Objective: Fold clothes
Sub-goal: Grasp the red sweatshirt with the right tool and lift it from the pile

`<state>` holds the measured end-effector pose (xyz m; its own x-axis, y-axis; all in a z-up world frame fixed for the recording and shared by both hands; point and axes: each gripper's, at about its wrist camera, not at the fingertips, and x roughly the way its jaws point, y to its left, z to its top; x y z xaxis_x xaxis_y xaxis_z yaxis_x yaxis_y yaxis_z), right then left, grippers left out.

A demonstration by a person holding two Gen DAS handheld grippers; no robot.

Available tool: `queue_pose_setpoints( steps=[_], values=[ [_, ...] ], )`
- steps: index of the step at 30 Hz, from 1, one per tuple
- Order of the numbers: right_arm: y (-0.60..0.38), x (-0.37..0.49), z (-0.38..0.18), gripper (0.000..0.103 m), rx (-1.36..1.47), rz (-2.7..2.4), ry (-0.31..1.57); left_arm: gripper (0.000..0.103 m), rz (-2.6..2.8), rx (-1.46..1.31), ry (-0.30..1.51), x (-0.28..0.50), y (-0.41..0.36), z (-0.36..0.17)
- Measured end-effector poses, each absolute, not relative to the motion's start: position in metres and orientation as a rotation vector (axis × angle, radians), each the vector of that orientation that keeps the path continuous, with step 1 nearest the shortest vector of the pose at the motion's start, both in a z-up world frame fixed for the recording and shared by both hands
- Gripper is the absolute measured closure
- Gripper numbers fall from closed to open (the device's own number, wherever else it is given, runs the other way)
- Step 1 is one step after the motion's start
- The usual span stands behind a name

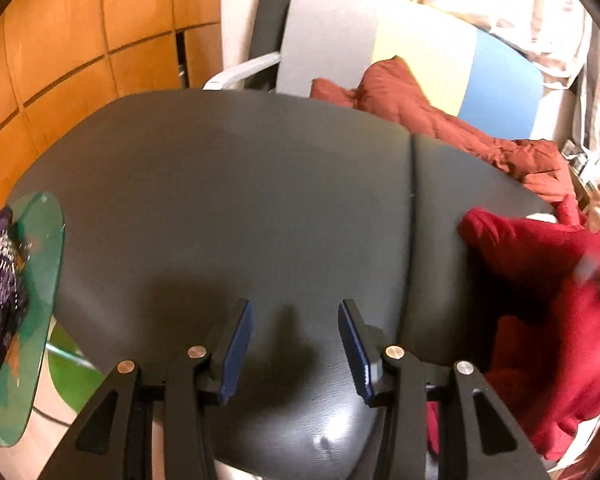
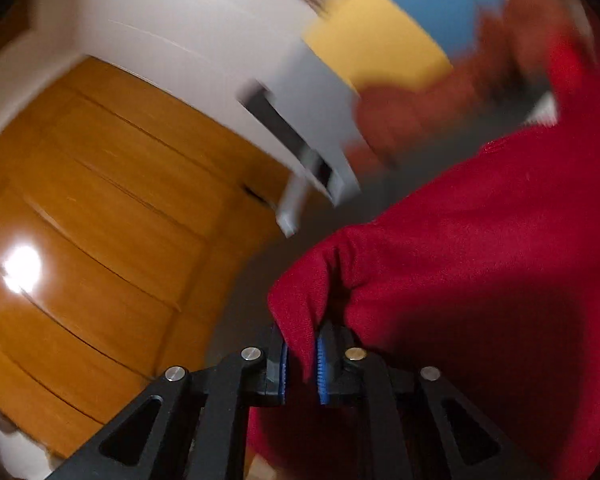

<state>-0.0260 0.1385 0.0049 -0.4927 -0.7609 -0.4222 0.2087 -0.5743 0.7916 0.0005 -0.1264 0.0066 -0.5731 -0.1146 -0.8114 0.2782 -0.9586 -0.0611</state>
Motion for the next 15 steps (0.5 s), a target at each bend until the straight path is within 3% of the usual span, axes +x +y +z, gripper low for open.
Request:
queue_pose_setpoints(
  steps=[4,6,7,8,12,14,15],
  values=[
    [0.138,-0.006,-0.031,0.082,1.118,-2.133,-0.815,0.058,-2.601,1.36,0.239,-0.001,-0.122,-0.002],
    [0.143,0.007,-0.016,0.052,1.066,-2.229,-0.723,0.058,-2.625,1.398,0.212,-0.005,-0.111,-0.006],
    [0.148,0.018,-0.006,0.031,1.02,-2.312,-0.657,0.058,-2.633,1.414,0.2,-0.01,-0.105,-0.008],
    [0.157,0.018,-0.001,0.025,0.994,-2.368,-0.606,0.058,-2.641,1.43,0.188,-0.015,-0.099,-0.01],
    [0.172,0.026,-0.006,0.027,1.17,-2.47,-0.339,0.058,-2.689,1.484,0.095,-0.033,-0.067,-0.009],
    [0.178,0.03,-0.017,0.04,1.243,-2.493,-0.231,0.058,-2.71,1.499,0.044,-0.042,-0.053,-0.007],
    [0.181,0.033,-0.021,0.041,1.239,-2.508,-0.194,0.058,-2.721,1.506,0.017,-0.047,-0.047,-0.006]
  ],
)
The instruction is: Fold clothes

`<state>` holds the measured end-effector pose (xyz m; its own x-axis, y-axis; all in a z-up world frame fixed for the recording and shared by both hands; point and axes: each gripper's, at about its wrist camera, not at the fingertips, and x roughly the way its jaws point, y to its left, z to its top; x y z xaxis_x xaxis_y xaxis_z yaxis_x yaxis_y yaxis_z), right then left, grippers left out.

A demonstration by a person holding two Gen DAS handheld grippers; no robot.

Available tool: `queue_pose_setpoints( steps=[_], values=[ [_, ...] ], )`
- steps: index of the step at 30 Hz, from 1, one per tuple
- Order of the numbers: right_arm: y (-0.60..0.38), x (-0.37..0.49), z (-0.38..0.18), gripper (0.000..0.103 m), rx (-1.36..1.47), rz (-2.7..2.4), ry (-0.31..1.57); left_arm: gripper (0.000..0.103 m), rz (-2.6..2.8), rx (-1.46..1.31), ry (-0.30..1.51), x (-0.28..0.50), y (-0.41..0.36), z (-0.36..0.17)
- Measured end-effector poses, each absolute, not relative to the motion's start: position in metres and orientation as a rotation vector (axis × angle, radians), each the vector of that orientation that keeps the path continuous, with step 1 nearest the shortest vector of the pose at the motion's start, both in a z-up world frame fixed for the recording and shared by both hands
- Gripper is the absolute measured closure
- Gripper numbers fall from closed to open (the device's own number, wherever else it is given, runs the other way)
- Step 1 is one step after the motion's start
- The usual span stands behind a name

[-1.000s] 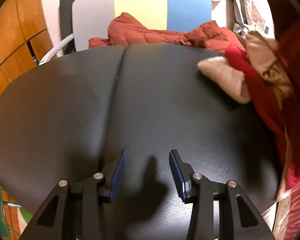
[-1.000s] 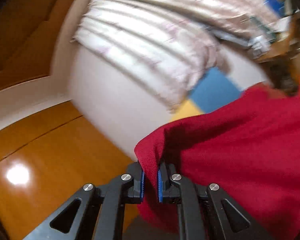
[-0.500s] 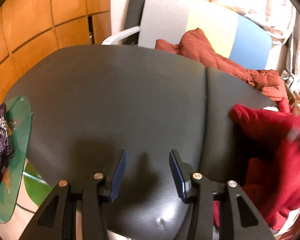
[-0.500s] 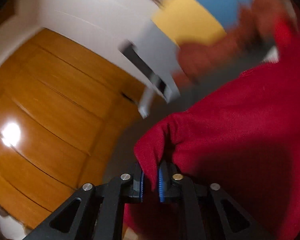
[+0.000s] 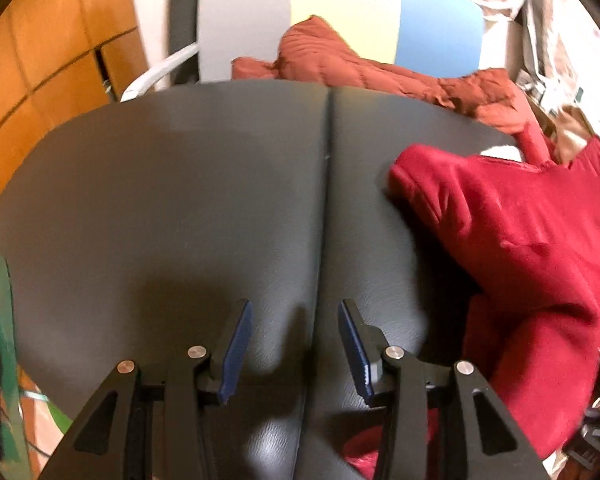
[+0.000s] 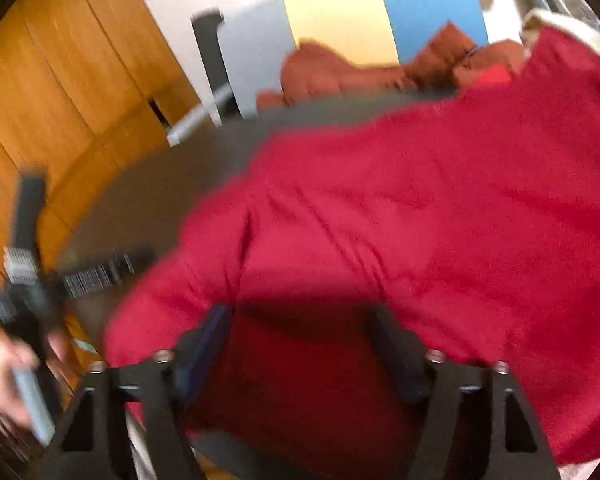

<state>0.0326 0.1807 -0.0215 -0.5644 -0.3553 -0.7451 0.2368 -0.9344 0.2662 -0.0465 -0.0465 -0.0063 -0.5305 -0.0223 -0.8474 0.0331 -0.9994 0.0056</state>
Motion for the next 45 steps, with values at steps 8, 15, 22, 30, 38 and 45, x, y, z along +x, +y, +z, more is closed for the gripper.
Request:
queue_pose_setpoints(
  steps=[8,15,22,30,38,45],
  values=[
    [0.21,0.039,0.008,0.058,1.21,-2.607,-0.263,0.058,-2.665,1.554,0.036,-0.071,-0.048,-0.018],
    [0.142,-0.007,0.056,0.015,1.076,-2.636,0.018,0.058,-2.567,1.485,0.102,-0.057,-0.069,-0.027],
    [0.066,-0.054,-0.025,0.048,1.373,-2.515,0.598,0.058,-2.525,1.452,0.174,-0.041,-0.099,-0.029],
    [0.149,-0.039,0.022,0.083,1.194,-2.596,-0.004,0.058,-2.582,1.485,0.224,-0.051,-0.084,-0.034],
    [0.327,0.045,0.075,0.088,0.889,-2.821,-0.681,0.058,-2.817,1.581,0.273,-0.073,-0.028,-0.023],
    [0.437,0.107,0.007,0.089,1.041,-2.926,-1.072,0.058,-2.947,1.703,0.391,-0.114,0.026,-0.001]
  ],
)
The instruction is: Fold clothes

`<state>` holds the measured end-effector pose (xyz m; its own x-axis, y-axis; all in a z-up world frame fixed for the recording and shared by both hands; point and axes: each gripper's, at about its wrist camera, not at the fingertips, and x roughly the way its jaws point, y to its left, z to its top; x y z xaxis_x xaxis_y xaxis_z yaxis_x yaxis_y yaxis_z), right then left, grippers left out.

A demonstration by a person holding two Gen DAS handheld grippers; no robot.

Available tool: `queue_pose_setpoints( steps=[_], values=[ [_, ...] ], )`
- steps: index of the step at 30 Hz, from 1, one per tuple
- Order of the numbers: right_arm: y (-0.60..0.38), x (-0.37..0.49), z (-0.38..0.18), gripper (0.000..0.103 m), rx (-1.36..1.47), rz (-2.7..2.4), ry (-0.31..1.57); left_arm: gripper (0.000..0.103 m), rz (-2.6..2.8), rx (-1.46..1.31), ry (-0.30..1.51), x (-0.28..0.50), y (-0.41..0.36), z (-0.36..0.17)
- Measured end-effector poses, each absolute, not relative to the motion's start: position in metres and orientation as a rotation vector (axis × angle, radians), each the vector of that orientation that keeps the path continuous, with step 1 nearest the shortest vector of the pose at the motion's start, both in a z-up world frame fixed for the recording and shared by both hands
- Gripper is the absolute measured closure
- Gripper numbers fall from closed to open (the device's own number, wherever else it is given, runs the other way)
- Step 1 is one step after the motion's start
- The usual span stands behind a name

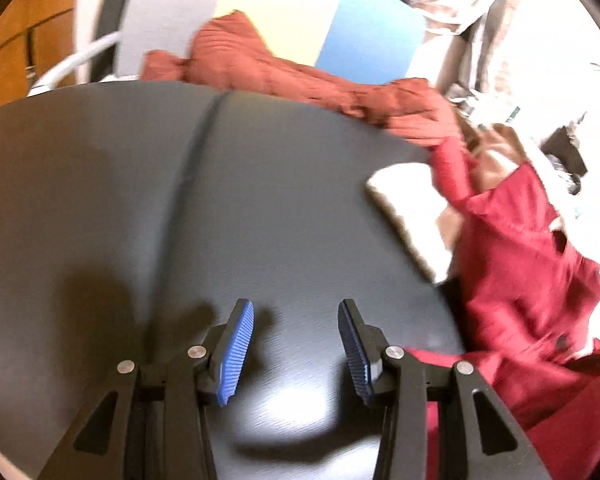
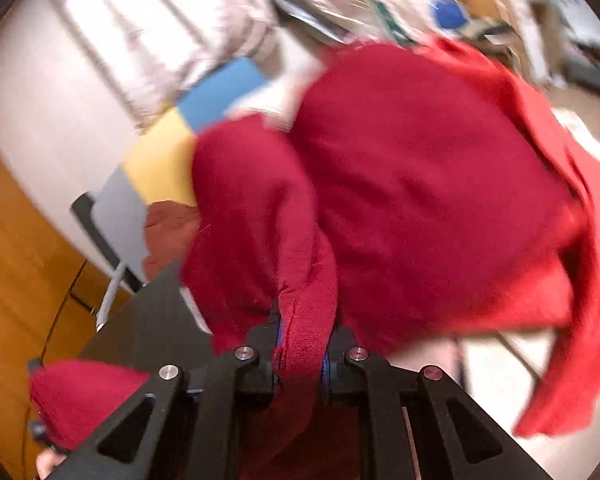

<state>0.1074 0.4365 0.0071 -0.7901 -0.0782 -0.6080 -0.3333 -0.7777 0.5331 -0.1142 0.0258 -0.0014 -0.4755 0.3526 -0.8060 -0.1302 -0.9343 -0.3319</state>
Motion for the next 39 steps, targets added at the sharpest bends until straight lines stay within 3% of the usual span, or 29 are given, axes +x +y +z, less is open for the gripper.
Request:
queue_pose_setpoints(
  steps=[5,10,16,22,28,34,39],
  values=[
    [0.442,0.108,-0.013,0.089,-0.957,2.682,0.985,0.057,2.345,-1.418,-0.265,-0.146,0.08,0.019],
    [0.452,0.099,-0.02,0.089,-0.949,2.692,0.988,0.048,2.209,-1.392,-0.175,-0.172,0.139,0.028],
    [0.456,0.112,-0.023,0.089,-0.95,2.702,0.956,0.045,1.99,-1.476,-0.243,-0.182,0.192,0.007],
    [0.45,0.113,-0.016,0.088,-0.957,2.703,0.944,0.041,2.022,-1.449,-0.345,-0.184,0.198,-0.011],
    [0.452,0.12,-0.012,0.087,-0.951,2.712,0.951,0.04,2.058,-1.278,-0.617,-0.179,0.168,0.01],
    [0.459,0.122,-0.004,0.086,-0.95,2.715,0.954,0.038,1.982,-1.4,-0.482,-0.179,0.19,0.005],
    [0.464,0.127,0.004,0.085,-0.949,2.713,0.969,0.038,1.951,-1.434,-0.474,-0.169,0.191,-0.002]
  ],
)
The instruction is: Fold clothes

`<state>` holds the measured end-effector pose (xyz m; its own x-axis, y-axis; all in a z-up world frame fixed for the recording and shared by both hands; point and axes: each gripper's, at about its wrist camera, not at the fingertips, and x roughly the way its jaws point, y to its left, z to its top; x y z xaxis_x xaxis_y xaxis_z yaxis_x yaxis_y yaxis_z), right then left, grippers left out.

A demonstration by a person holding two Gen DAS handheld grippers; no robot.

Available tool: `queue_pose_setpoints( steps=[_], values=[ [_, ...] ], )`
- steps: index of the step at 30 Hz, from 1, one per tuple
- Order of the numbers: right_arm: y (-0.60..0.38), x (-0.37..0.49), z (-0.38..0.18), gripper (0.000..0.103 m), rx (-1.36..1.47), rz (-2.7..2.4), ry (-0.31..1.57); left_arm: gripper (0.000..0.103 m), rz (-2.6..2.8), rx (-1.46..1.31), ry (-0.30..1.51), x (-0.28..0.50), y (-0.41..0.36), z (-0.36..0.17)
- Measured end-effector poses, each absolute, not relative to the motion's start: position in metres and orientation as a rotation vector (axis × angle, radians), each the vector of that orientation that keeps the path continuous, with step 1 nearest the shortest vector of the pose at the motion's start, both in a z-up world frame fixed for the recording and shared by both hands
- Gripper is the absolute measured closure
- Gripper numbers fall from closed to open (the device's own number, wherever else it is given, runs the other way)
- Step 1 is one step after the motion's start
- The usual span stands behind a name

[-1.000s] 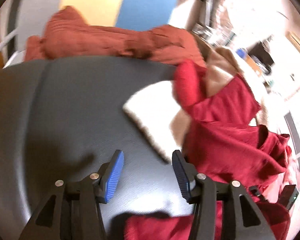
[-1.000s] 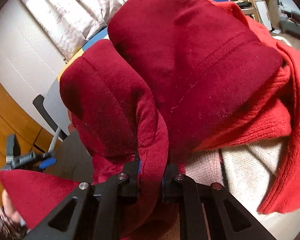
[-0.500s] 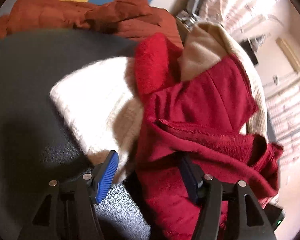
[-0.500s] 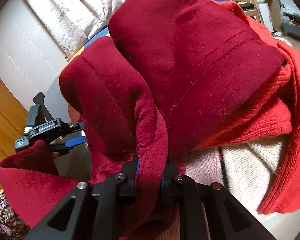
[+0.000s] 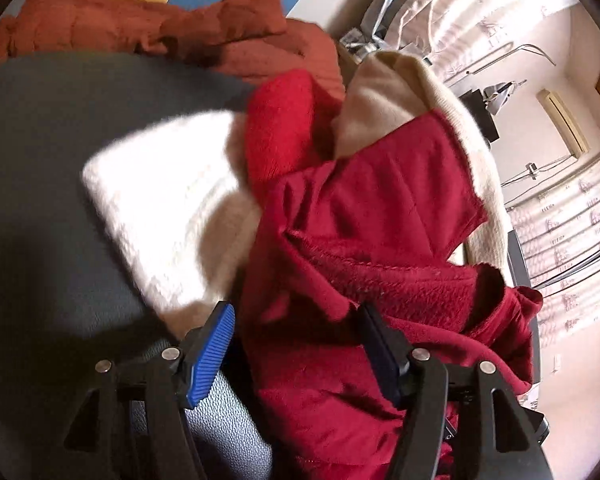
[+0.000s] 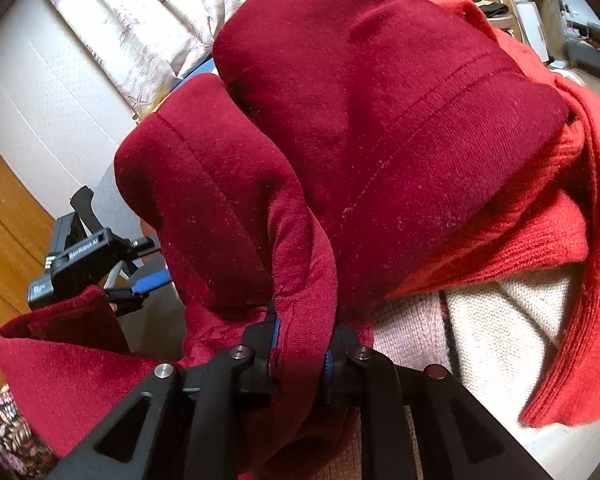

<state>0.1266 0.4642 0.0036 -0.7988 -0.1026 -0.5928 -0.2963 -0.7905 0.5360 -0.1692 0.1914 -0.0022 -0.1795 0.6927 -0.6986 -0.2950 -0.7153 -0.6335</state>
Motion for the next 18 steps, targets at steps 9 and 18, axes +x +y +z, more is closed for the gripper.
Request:
queue_pose_setpoints(
  steps=[9,18],
  values=[
    [0.459,0.129,0.015,0.084,-0.957,2.706,0.942,0.047,1.882,-1.534,-0.566,-0.177,0.191,-0.009],
    [0.442,0.139,0.047,0.083,-0.951,2.781,0.826,0.087,1.887,-1.36,-0.524,-0.159,0.17,0.03]
  ],
)
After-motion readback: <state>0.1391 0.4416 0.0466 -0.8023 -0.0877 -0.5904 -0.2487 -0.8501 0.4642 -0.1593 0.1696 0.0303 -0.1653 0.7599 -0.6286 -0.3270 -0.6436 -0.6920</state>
